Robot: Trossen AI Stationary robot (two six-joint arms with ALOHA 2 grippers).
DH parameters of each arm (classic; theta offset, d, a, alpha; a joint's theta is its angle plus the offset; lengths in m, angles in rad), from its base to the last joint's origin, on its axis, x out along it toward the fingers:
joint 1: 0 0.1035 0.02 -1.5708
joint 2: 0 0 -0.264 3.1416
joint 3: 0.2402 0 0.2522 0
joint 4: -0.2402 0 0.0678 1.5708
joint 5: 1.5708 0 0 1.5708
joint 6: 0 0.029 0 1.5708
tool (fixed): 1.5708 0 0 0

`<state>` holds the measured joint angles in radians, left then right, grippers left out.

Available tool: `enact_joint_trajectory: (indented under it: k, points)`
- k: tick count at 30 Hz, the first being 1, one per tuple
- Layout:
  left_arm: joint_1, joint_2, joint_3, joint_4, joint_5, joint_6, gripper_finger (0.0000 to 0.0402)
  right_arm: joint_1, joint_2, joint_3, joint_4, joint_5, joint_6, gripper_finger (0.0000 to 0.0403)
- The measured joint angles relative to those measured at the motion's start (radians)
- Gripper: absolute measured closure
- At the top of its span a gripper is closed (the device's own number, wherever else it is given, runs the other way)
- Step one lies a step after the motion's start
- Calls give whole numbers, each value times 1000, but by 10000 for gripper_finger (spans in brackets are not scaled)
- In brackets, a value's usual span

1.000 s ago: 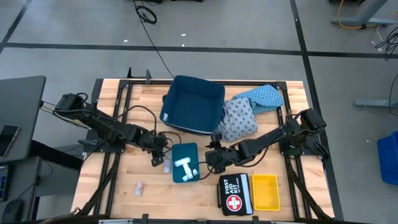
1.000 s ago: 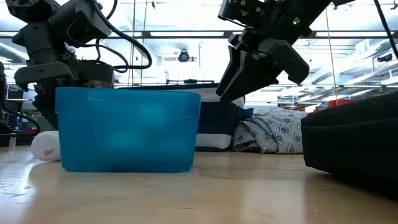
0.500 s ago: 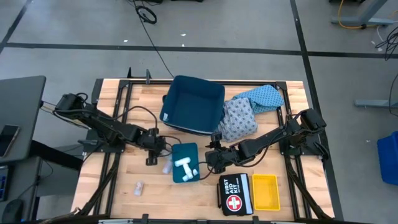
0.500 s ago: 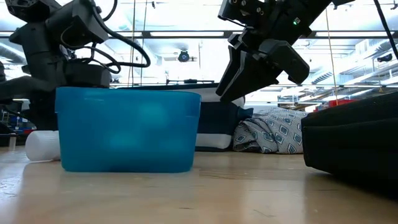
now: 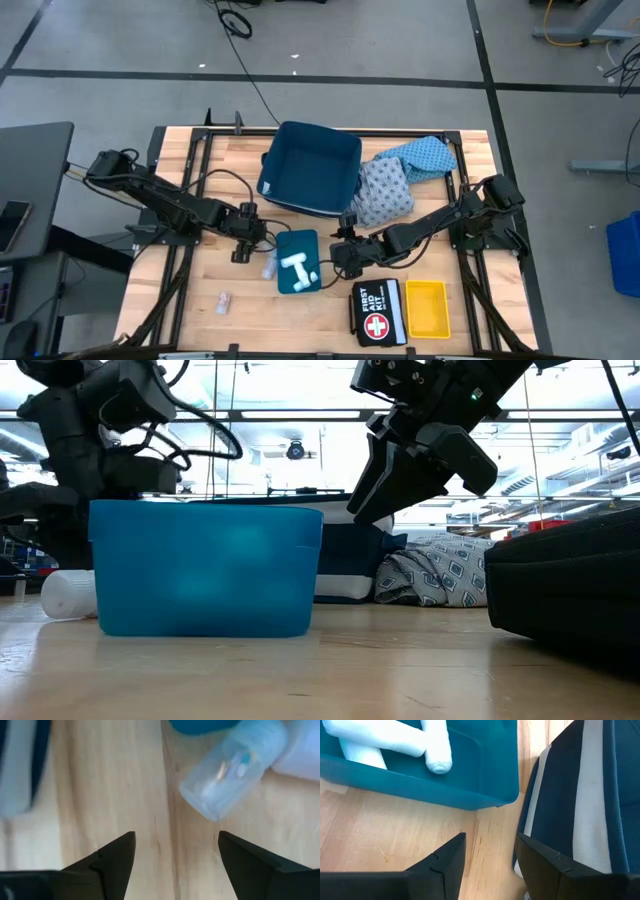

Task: Pick & place medical supplies in basket/bin
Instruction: Put the top transparent bottle in the yellow bin

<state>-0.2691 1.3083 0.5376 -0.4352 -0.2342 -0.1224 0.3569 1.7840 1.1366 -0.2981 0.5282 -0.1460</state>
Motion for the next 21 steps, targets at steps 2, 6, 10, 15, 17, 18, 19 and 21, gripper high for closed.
enact_joint_trajectory:
  k: [2,6,10,15,17,18,19,21]
  points:
    - [0,0,25,-21,-3,11,129,0,0,0,2,0,0,222]
    - [-11,0,73,-14,-1,48,129,0,0,0,4,0,4,222]
    - [-42,0,103,23,7,91,129,0,0,0,5,0,6,222]
    - [-66,7,105,30,31,126,129,0,0,0,7,0,5,222]
    - [-67,20,105,46,53,124,129,0,0,0,7,0,4,222]
    - [-67,26,105,54,53,124,130,0,0,0,7,0,3,222]
    - [-71,35,105,57,50,128,130,0,0,0,8,0,3,222]
    - [-72,56,105,70,46,151,130,0,0,0,11,0,2,222]
